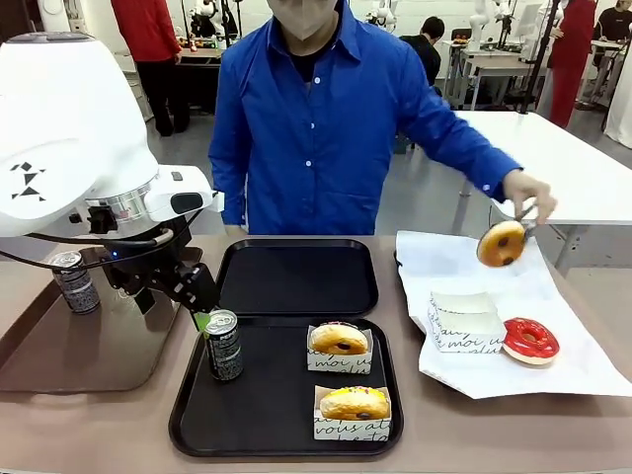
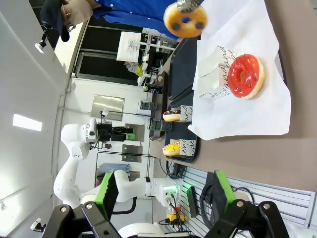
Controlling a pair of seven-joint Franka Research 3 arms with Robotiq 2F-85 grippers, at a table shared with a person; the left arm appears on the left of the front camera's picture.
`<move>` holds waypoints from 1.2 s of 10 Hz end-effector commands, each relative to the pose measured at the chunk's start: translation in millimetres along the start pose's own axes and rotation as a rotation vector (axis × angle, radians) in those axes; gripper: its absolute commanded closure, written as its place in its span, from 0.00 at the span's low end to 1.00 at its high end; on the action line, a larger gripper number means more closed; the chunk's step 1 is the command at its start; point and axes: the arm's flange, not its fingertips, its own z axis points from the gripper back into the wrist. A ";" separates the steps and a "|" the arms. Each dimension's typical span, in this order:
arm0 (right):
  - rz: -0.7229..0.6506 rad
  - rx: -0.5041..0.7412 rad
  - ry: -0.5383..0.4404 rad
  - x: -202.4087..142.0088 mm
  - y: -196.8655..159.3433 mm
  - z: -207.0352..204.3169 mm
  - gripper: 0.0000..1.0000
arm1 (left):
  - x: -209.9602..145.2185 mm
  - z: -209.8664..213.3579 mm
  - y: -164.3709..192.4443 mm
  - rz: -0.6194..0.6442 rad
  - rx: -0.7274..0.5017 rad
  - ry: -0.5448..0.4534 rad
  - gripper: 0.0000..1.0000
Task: Set up donuts and drinks on trays.
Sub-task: Pick up one Pepsi coke from the Handle tray and place it on the Flat Tray without a Pepsi coke.
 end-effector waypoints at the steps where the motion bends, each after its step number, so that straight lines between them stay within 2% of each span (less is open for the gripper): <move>1: 0.019 0.012 -0.010 1.6 0.7 -0.3 0.00 | 3.1 -0.5 -2.2 0.000 -0.003 -0.007 0.00; 3: 0.019 0.012 -0.010 1.6 0.7 -0.3 0.00 | 0.5 -0.2 -0.2 0.000 0.000 0.001 0.00; 5: 0.019 0.012 -0.010 1.6 0.7 -0.3 0.00 | 34.7 27.2 78.9 0.216 0.014 -0.022 0.00; 7: 0.019 0.012 -0.010 1.6 0.7 -0.3 0.00 | 46.4 46.6 177.7 0.407 0.010 -0.026 0.00; 9: 0.019 0.012 -0.010 1.6 0.7 -0.3 0.00 | 45.0 63.8 243.8 0.512 -0.040 -0.014 0.00; 11: 0.019 0.012 -0.010 1.6 0.7 -0.3 0.00 | 36.4 61.3 275.9 0.550 -0.064 -0.028 0.00; 12: 0.019 0.012 -0.010 1.6 0.7 -0.3 0.00 | 34.0 59.7 271.9 0.562 -0.072 -0.065 0.00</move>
